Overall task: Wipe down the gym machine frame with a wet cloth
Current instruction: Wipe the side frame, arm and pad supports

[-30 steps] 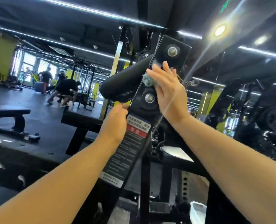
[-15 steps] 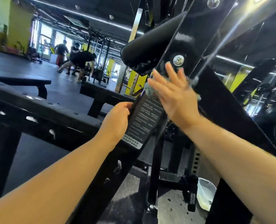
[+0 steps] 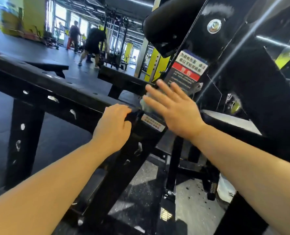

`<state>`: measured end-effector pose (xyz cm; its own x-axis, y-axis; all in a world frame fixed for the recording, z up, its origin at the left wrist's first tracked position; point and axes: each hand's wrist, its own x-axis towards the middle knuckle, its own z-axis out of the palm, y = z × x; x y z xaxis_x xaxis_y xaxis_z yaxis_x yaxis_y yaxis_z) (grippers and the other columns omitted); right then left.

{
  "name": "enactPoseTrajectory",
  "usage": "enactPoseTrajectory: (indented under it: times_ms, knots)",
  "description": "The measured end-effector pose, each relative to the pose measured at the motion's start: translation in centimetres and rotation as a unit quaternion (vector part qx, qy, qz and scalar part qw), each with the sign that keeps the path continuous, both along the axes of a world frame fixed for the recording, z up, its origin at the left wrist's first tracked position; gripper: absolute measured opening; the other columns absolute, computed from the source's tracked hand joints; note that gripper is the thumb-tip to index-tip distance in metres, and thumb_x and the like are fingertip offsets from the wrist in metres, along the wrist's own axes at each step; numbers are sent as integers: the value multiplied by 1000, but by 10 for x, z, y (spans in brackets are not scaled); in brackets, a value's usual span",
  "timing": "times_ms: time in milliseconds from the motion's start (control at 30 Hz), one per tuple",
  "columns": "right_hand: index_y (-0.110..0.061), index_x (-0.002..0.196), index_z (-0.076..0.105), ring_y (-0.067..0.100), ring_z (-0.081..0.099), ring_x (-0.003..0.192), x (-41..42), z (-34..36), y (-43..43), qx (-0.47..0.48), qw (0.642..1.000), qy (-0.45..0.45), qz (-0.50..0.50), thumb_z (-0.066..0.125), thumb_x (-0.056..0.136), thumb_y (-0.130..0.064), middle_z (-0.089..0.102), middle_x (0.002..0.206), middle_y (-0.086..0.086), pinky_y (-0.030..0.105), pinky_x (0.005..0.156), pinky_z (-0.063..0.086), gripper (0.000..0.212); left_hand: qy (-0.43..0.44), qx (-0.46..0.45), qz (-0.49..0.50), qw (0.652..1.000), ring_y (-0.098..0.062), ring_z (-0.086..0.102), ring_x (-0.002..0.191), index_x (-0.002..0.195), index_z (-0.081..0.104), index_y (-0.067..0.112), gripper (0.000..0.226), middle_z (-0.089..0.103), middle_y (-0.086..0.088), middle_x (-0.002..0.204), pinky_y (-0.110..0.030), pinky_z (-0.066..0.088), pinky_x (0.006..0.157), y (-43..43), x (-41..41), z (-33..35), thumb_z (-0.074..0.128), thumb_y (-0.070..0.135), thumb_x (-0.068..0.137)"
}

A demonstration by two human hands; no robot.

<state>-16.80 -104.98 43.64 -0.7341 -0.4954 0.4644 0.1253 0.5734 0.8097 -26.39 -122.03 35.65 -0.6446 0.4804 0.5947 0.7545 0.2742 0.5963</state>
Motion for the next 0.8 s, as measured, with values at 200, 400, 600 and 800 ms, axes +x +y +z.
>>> enactPoseTrajectory:
  times_ms: [200,400,600,800]
  knots:
    - [-21,148,24,32,10,144,-5,-2,-6,-146,973,176,-29,45,90,-10,15,156,6,45,117,-4,63,31,5,21,999,-20,33,133,136,47,11,46,44,-5,140,-31,26,109,2,-2,-8,46,9,89]
    - [-17,142,32,29,27,137,-10,-118,-18,-30,995,-78,-45,33,82,-18,43,146,6,40,117,2,60,27,-36,26,999,-16,15,144,146,30,13,57,19,3,156,-34,23,116,-3,4,-31,47,13,92]
    - [-19,146,34,30,19,143,1,-21,-4,-77,993,70,-50,53,77,-1,26,154,6,41,116,-2,73,29,-4,20,999,-18,20,142,144,34,14,53,25,0,154,-34,23,113,-3,6,-23,44,11,92]
    - [-17,147,31,33,19,142,-12,-66,-9,-150,982,116,4,51,92,-12,27,154,10,40,117,-1,59,-7,31,53,998,-18,26,139,143,37,11,54,24,-3,152,-32,31,109,5,13,-48,46,7,90]
